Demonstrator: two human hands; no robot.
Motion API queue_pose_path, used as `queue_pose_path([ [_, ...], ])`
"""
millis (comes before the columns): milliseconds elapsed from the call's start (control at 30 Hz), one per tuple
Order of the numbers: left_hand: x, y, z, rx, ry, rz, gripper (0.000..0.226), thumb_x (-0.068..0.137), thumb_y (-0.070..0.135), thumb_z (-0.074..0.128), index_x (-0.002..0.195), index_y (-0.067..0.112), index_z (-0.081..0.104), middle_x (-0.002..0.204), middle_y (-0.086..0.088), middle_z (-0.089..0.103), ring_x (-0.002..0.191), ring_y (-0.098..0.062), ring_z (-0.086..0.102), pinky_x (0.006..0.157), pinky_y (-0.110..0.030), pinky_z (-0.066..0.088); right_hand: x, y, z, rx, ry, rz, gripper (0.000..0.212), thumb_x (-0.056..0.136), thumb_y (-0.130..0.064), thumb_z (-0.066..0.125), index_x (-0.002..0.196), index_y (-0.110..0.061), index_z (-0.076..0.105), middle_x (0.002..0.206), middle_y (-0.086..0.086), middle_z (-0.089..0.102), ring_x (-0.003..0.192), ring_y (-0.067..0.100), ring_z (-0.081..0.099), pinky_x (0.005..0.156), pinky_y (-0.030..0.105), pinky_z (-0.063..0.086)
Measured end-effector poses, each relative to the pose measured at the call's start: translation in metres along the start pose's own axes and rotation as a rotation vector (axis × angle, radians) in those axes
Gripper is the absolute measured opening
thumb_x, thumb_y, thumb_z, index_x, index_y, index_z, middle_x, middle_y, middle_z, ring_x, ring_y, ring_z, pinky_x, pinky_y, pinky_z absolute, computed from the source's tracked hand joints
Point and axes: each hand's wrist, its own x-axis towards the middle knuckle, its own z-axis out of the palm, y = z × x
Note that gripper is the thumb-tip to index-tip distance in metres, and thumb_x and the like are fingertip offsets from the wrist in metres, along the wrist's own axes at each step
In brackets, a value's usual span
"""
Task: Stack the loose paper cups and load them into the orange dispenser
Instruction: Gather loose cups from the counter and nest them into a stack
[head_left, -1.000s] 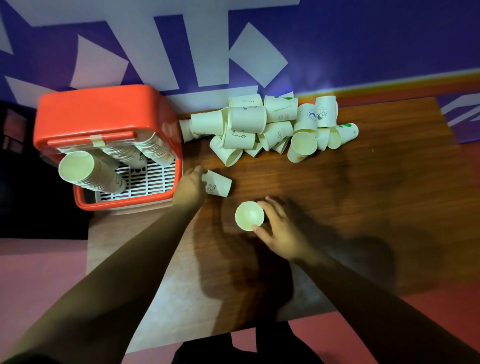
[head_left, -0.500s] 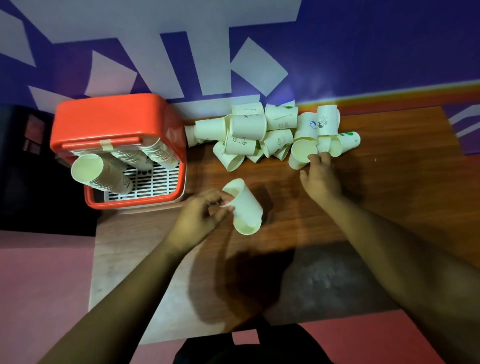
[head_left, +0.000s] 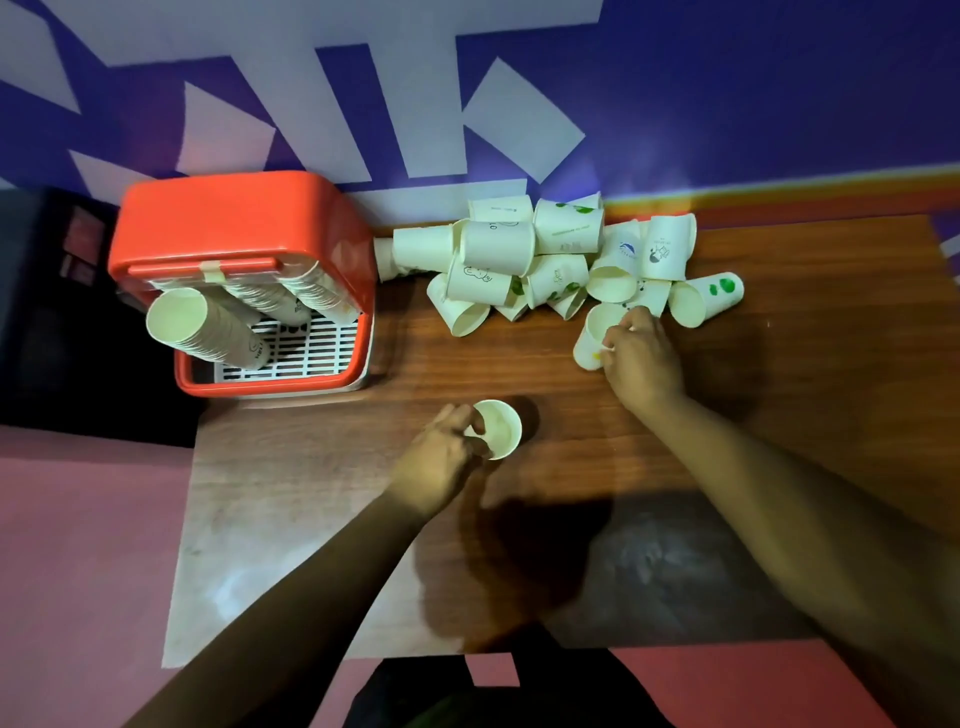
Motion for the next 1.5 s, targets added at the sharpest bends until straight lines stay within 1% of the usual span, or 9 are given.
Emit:
queue_pose_path([
  [300, 0.008, -0.011, -0.023, -0.074, 0.087, -0.070, 0.033, 0.086, 0.039, 0.060, 0.106, 0.014, 0.068, 0.105, -0.004, 0.057, 0.097, -0.024, 0.054, 0.084, -0.036, 0.044, -0.066, -0.025, -0.033, 0.512, 0.155, -0.070, 0.016, 0.067, -0.009, 0.082, 0.066, -0.012, 0.066, 0.130, 0.013, 0.046, 0.123, 0.025, 0.046, 0.100, 0.026, 0.036],
  [467, 0.056, -0.030, -0.064, -0.133, 0.270, -0.349, 0.027, 0.088, 0.018, 0.064, 0.113, 0.007, 0.064, 0.110, -0.011, 0.056, 0.106, -0.029, 0.054, 0.093, -0.042, 0.047, -0.076, -0.057, -0.042, 0.698, 0.024, -0.195, 0.014, 0.072, -0.015, 0.075, 0.069, -0.016, 0.062, 0.144, 0.007, 0.043, 0.132, 0.021, 0.046, 0.106, 0.037, 0.040],
  [567, 0.092, -0.035, -0.080, -0.128, 0.312, -0.372, 0.041, 0.085, 0.018, 0.069, 0.123, 0.007, 0.061, 0.120, -0.013, 0.055, 0.113, -0.031, 0.054, 0.100, -0.043, 0.046, -0.078, -0.074, -0.042, 0.674, -0.025, -0.220, 0.016, 0.074, -0.031, 0.069, 0.086, -0.023, 0.065, 0.141, -0.002, 0.046, 0.128, 0.018, 0.049, 0.101, 0.044, 0.043],
  [733, 0.132, -0.038, -0.082, -0.057, 0.119, -0.477, 0.074, 0.078, 0.027, 0.081, 0.139, 0.007, 0.043, 0.141, -0.016, 0.042, 0.130, -0.033, 0.043, 0.108, -0.043, 0.038, -0.081, -0.086, -0.036, 0.583, -0.141, -0.175, 0.075, 0.073, -0.038, 0.079, 0.139, -0.027, 0.044, 0.136, -0.005, 0.050, 0.126, 0.015, 0.046, 0.104, 0.042, 0.041],
  [933, 0.134, -0.053, -0.066, -0.021, -0.027, -0.452, 0.096, 0.073, 0.029, 0.087, 0.147, 0.002, 0.031, 0.150, -0.018, 0.036, 0.140, -0.034, 0.035, 0.115, -0.043, 0.033, -0.087, -0.089, -0.002, 0.245, -0.247, -0.349, 0.085, 0.079, -0.038, 0.075, 0.149, -0.020, 0.031, 0.147, 0.001, 0.042, 0.135, 0.022, 0.039, 0.112, 0.035, 0.030],
  [1100, 0.136, -0.041, -0.060, -0.200, 0.084, -0.431, 0.103, 0.081, 0.050, 0.077, 0.157, 0.017, 0.014, 0.157, -0.013, 0.028, 0.144, -0.031, 0.029, 0.115, -0.045, 0.033, -0.092, -0.087, 0.022, 0.212, -0.228, -0.397, 0.081, 0.077, -0.040, 0.075, 0.145, -0.020, 0.037, 0.149, -0.004, 0.039, 0.134, 0.020, 0.039, 0.110, 0.042, 0.035],
  [1200, 0.141, -0.035, -0.059, -0.244, 0.176, -0.411, 0.100, 0.082, 0.054, 0.073, 0.157, 0.026, 0.013, 0.151, -0.016, 0.031, 0.141, -0.034, 0.033, 0.115, -0.047, 0.033, -0.085, -0.087, 0.012, 0.357, -0.211, -0.293, 0.077, 0.081, -0.051, 0.068, 0.145, -0.020, 0.039, 0.150, -0.002, 0.038, 0.137, 0.020, 0.035, 0.114, 0.038, 0.030],
  [1333, 0.154, -0.033, -0.057, -0.184, 0.162, -0.455, 0.087, 0.085, 0.050, 0.072, 0.152, 0.018, 0.027, 0.142, -0.018, 0.038, 0.134, -0.036, 0.039, 0.109, -0.045, 0.038, -0.068, -0.066, 0.002, 0.350, 0.110, 0.048, 0.055, 0.084, -0.045, 0.063, 0.126, -0.011, 0.054, 0.128, 0.011, 0.050, 0.115, 0.032, 0.051, 0.095, 0.044, 0.047],
  [1500, 0.158, -0.035, -0.050, -0.055, 0.080, -0.457, 0.070, 0.082, 0.032, 0.079, 0.138, 0.012, 0.042, 0.137, -0.017, 0.044, 0.127, -0.036, 0.046, 0.101, -0.050, 0.045, -0.061, -0.046, 0.013, 0.138, -0.171, 0.232, 0.068, 0.084, -0.047, 0.066, 0.135, -0.010, 0.042, 0.133, 0.014, 0.045, 0.122, 0.032, 0.043, 0.098, 0.042, 0.041],
])
